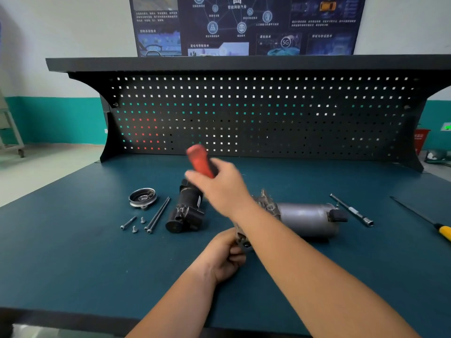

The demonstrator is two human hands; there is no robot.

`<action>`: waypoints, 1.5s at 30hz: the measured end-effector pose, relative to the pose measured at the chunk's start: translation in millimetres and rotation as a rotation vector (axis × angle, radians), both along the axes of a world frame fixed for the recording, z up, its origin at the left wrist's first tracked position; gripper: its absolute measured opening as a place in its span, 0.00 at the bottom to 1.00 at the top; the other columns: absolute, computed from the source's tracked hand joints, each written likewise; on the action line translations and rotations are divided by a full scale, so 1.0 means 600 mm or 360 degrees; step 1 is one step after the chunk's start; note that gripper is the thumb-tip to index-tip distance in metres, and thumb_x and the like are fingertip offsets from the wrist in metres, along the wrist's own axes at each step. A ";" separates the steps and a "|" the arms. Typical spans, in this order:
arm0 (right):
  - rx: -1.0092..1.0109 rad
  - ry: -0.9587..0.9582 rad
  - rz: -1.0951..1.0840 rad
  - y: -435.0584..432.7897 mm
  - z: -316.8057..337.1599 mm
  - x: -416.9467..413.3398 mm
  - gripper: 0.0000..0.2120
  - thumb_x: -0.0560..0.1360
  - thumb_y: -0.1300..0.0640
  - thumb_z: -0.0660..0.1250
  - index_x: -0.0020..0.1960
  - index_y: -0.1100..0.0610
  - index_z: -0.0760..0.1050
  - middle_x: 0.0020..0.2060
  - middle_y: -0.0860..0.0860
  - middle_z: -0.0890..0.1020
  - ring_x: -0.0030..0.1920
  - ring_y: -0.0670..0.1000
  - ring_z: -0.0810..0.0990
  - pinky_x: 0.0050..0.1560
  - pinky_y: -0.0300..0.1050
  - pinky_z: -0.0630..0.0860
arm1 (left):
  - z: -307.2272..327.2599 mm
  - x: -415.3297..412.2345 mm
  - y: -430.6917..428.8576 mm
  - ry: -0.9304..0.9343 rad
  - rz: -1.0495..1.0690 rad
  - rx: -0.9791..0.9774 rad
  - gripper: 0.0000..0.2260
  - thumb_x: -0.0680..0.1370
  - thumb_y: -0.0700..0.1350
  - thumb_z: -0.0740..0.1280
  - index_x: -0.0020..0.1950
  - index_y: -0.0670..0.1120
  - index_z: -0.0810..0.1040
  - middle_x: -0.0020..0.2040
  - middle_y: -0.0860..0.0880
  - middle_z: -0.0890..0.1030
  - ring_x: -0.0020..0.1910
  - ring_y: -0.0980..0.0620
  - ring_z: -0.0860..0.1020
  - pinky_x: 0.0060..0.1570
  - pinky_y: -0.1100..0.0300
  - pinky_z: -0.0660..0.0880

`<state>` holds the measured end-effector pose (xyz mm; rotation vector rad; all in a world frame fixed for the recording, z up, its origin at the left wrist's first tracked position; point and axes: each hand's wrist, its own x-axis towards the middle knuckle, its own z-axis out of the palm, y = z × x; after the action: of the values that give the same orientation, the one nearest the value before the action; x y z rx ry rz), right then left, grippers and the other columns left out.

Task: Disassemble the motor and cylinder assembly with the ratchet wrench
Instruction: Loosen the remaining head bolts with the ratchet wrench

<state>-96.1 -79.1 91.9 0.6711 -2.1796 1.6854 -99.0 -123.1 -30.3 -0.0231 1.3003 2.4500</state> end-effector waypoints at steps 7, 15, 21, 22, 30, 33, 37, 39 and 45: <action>-0.1587 -0.0214 -0.0190 0.112 0.000 0.006 0.12 0.77 0.62 0.63 0.37 0.54 0.64 0.19 0.43 0.65 0.18 0.41 0.61 0.18 0.33 0.55 | 0.010 0.007 0.005 -0.0036 -0.0117 0.0118 0.05 0.70 0.47 0.66 0.42 0.46 0.74 0.30 0.52 0.70 0.21 0.59 0.63 0.19 0.69 0.57; -0.2545 -0.0424 -0.0605 0.172 -0.107 0.041 0.13 0.77 0.58 0.56 0.34 0.52 0.59 0.22 0.44 0.61 0.20 0.43 0.59 0.21 0.35 0.58 | 0.007 0.003 0.003 -0.0003 -0.0138 0.0141 0.12 0.68 0.44 0.65 0.46 0.42 0.86 0.32 0.52 0.75 0.20 0.61 0.64 0.19 0.71 0.57; -0.2893 -0.0711 -0.0524 0.169 -0.156 0.058 0.13 0.77 0.58 0.56 0.35 0.52 0.58 0.20 0.45 0.64 0.18 0.44 0.64 0.21 0.33 0.63 | 0.001 0.000 0.005 0.0043 -0.0082 0.0134 0.11 0.70 0.43 0.65 0.44 0.42 0.85 0.37 0.50 0.81 0.19 0.61 0.63 0.18 0.71 0.58; -0.2912 -0.0763 -0.0526 0.169 -0.159 0.059 0.12 0.78 0.58 0.57 0.36 0.53 0.59 0.22 0.46 0.65 0.19 0.44 0.65 0.22 0.33 0.65 | 0.000 0.000 0.005 0.0048 -0.0070 0.0132 0.11 0.69 0.43 0.66 0.45 0.41 0.84 0.37 0.49 0.81 0.19 0.62 0.63 0.18 0.71 0.58; -0.3009 -0.0866 -0.0446 0.183 -0.149 0.058 0.09 0.77 0.60 0.59 0.39 0.56 0.64 0.25 0.48 0.71 0.18 0.44 0.71 0.24 0.31 0.70 | -0.002 -0.001 0.006 0.0102 -0.0031 0.0067 0.10 0.69 0.44 0.66 0.41 0.44 0.86 0.41 0.48 0.67 0.19 0.62 0.62 0.18 0.72 0.58; -0.2929 -0.0783 -0.0473 0.183 -0.138 0.055 0.10 0.77 0.60 0.59 0.37 0.54 0.64 0.21 0.45 0.70 0.19 0.43 0.70 0.24 0.31 0.69 | -0.002 0.000 0.006 0.0091 -0.0042 0.0056 0.09 0.69 0.44 0.66 0.42 0.44 0.86 0.39 0.50 0.65 0.19 0.62 0.62 0.18 0.71 0.58; -0.2679 -0.0674 -0.0566 0.180 -0.110 0.046 0.13 0.77 0.58 0.59 0.36 0.53 0.61 0.20 0.43 0.65 0.19 0.42 0.64 0.21 0.32 0.64 | 0.002 0.002 0.005 0.0065 -0.0044 0.0078 0.09 0.70 0.43 0.67 0.42 0.43 0.86 0.35 0.51 0.62 0.20 0.62 0.62 0.19 0.71 0.58; -0.2541 -0.0603 -0.0607 0.177 -0.096 0.042 0.12 0.77 0.58 0.60 0.36 0.52 0.62 0.21 0.43 0.64 0.19 0.43 0.63 0.20 0.33 0.61 | 0.002 0.005 0.004 0.0049 -0.0054 0.0081 0.09 0.70 0.43 0.67 0.43 0.43 0.86 0.33 0.52 0.62 0.20 0.62 0.62 0.19 0.71 0.57; -0.2129 -0.0323 -0.0616 0.156 -0.052 0.029 0.11 0.77 0.60 0.61 0.39 0.53 0.61 0.21 0.44 0.65 0.20 0.43 0.62 0.21 0.35 0.60 | 0.006 0.007 0.000 0.0011 -0.0122 0.0125 0.10 0.71 0.43 0.66 0.46 0.44 0.86 0.36 0.52 0.62 0.20 0.62 0.62 0.19 0.70 0.58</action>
<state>-78.4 14.3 60.5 -0.2800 -0.7292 2.4226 -94.8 -123.4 -26.5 0.0550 1.1844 2.4356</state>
